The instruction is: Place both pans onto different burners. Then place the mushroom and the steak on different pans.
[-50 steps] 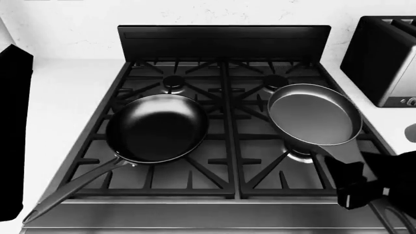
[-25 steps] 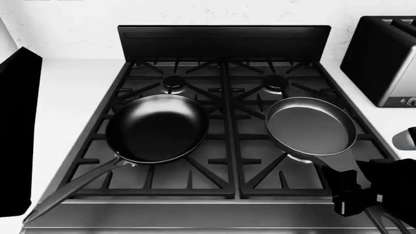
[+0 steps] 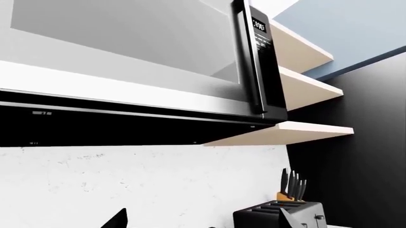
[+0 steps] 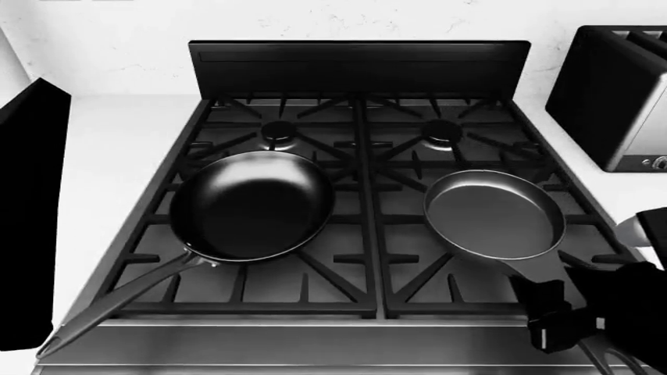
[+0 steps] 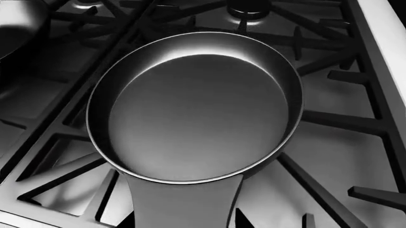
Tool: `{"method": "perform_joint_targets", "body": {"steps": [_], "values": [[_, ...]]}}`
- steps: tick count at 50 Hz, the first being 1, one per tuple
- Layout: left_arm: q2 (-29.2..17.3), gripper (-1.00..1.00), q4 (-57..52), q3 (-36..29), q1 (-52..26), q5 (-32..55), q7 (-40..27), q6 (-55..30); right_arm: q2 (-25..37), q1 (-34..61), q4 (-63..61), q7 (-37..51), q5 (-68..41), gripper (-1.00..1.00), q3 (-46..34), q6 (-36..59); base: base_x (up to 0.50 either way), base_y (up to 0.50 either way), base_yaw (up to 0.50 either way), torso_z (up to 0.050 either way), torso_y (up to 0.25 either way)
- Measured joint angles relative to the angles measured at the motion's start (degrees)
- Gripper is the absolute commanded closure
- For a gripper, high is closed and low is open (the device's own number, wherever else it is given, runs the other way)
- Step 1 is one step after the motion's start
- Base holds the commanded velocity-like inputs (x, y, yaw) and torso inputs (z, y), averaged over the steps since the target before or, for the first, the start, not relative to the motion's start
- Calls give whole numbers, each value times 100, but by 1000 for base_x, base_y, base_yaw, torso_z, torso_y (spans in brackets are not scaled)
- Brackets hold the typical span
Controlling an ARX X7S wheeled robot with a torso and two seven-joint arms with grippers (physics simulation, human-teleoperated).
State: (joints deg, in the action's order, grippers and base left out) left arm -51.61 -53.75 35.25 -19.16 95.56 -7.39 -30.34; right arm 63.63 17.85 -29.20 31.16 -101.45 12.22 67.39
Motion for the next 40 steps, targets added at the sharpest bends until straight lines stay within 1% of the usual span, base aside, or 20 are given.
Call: {"method": "perform_joint_targets", "body": {"steps": [40], "values": [[24, -100, -29, 57, 5, 5, 17, -14, -18, 1, 214, 12, 56, 100, -321, -65, 0, 0, 0, 1, 1]]}}
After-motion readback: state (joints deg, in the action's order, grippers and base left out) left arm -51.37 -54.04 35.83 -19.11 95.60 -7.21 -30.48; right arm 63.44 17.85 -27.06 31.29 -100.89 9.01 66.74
